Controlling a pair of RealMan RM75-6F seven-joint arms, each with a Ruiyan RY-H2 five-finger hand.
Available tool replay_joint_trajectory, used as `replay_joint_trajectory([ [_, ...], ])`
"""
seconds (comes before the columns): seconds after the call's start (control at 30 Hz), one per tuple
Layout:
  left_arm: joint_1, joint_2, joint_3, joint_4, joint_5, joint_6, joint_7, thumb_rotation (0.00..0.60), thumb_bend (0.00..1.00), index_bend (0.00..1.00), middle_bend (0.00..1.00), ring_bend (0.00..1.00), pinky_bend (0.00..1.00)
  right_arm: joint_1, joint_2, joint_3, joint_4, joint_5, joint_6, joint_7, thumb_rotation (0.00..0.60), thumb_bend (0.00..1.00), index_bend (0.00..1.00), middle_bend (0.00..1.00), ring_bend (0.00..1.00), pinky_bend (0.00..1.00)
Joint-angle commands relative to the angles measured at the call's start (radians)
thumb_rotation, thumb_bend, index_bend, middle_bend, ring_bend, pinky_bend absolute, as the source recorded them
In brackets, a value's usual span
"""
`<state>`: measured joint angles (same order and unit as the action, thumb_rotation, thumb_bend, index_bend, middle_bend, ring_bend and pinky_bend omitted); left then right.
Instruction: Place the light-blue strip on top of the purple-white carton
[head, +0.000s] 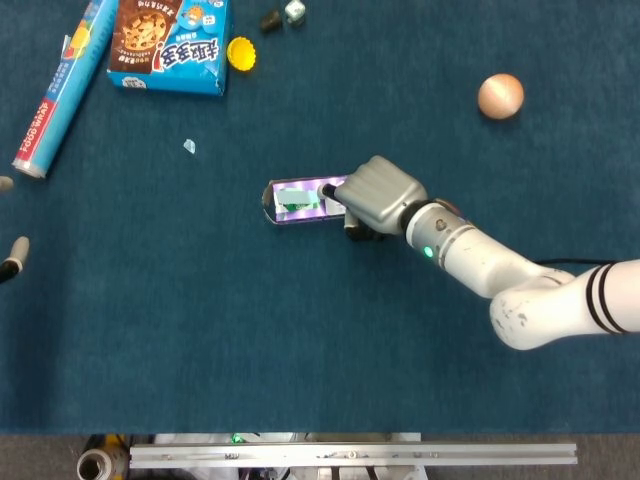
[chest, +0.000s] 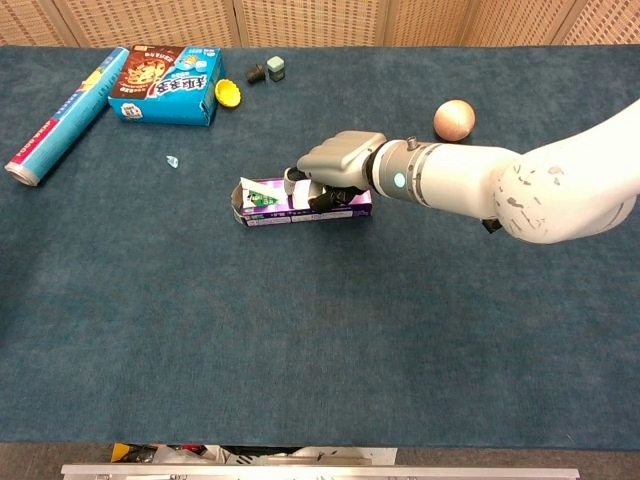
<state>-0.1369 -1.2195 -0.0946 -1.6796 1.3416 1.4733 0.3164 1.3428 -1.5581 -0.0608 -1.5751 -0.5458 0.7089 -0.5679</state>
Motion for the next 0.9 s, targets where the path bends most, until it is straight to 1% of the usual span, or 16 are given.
replay_joint_trajectory([
  [0.03,0.0,0.0,0.0,-0.001,0.001,-0.001,0.001,0.6,0.25,0.29,0.69,0.74,0.95,-0.005,0.006,0.004,-0.01,-0.008,0.005,0.004,0.218,1.0,0.21,1.0,1.0,1.0],
  [0.3,0.0,0.002,0.0,-0.005,0.004,0.002,0.003,0.6,0.25,0.29,0.69,0.74,0.95,-0.011,0.007,0.006,-0.014,-0.019,0.006,0.004,0.217,1.0,0.21,1.0,1.0,1.0],
  [0.57,0.002,0.001,0.0,-0.003,-0.001,0.001,0.002,0.6,0.25,0.29,0.69,0.74,0.95,-0.002,-0.003,-0.005,-0.007,0.0,-0.001,-0.016,0.218,1.0,0.21,1.0,1.0,1.0],
  [0.9,0.0,-0.001,-0.001,-0.003,0.003,-0.001,0.004,0.6,0.25,0.29,0.69,0.74,0.95,-0.016,0.007,0.01,-0.021,-0.027,0.006,0.005,0.22,1.0,0.21,1.0,1.0,1.0],
])
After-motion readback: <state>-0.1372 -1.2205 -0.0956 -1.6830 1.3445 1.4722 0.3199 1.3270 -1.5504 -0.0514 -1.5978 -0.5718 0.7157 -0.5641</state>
